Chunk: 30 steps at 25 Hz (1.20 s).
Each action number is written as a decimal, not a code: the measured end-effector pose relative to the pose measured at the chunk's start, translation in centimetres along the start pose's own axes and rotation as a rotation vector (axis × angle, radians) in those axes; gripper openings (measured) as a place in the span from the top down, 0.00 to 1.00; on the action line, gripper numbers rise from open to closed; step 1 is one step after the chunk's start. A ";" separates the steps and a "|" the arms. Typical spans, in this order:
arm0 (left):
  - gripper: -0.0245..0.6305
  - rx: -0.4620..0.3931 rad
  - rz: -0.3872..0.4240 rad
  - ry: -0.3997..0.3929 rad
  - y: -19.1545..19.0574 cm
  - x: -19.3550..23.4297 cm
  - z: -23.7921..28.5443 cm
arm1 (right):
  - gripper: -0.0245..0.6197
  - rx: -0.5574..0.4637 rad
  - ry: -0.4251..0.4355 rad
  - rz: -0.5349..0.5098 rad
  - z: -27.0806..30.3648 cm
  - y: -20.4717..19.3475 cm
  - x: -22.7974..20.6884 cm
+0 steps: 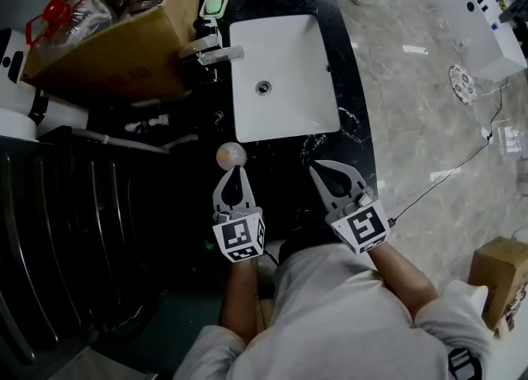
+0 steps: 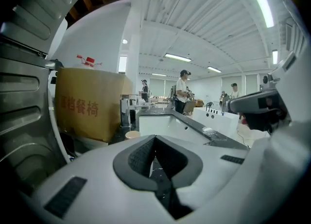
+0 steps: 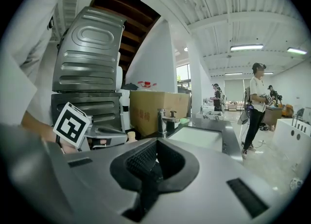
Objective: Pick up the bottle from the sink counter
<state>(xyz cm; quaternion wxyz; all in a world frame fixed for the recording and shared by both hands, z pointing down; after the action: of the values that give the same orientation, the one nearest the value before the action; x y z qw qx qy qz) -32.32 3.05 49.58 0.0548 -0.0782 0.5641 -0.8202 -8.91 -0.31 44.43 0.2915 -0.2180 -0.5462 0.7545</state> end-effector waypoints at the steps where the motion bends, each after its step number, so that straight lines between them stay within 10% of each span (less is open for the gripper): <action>1: 0.94 0.002 0.008 0.002 -0.1 0.2 0.1 | 0.95 -0.002 0.003 -0.011 0.0 0.0 0.1; 17: 0.94 0.029 0.039 -0.008 -1.1 2.2 0.3 | 0.95 0.001 0.020 -0.032 0.9 -0.1 0.6; 30: 0.62 0.056 -0.027 -0.011 -2.2 4.3 2.6 | 0.95 0.017 -0.007 -0.018 1.3 -0.2 0.1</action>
<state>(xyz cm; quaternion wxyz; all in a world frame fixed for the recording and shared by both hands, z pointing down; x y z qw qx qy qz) -36.08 0.65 52.84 0.0489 -0.0887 0.5396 -0.8358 -9.81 -1.08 44.99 0.2984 -0.2080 -0.5428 0.7570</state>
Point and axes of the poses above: the fingertips, and each gripper's own axes: z forward along the fingers, x to its left, y out of its top, the point moved 10 cm from there along -z, backward along the fingers, and after that the axes turned 6 degrees about -y, right-handed, at the moved point
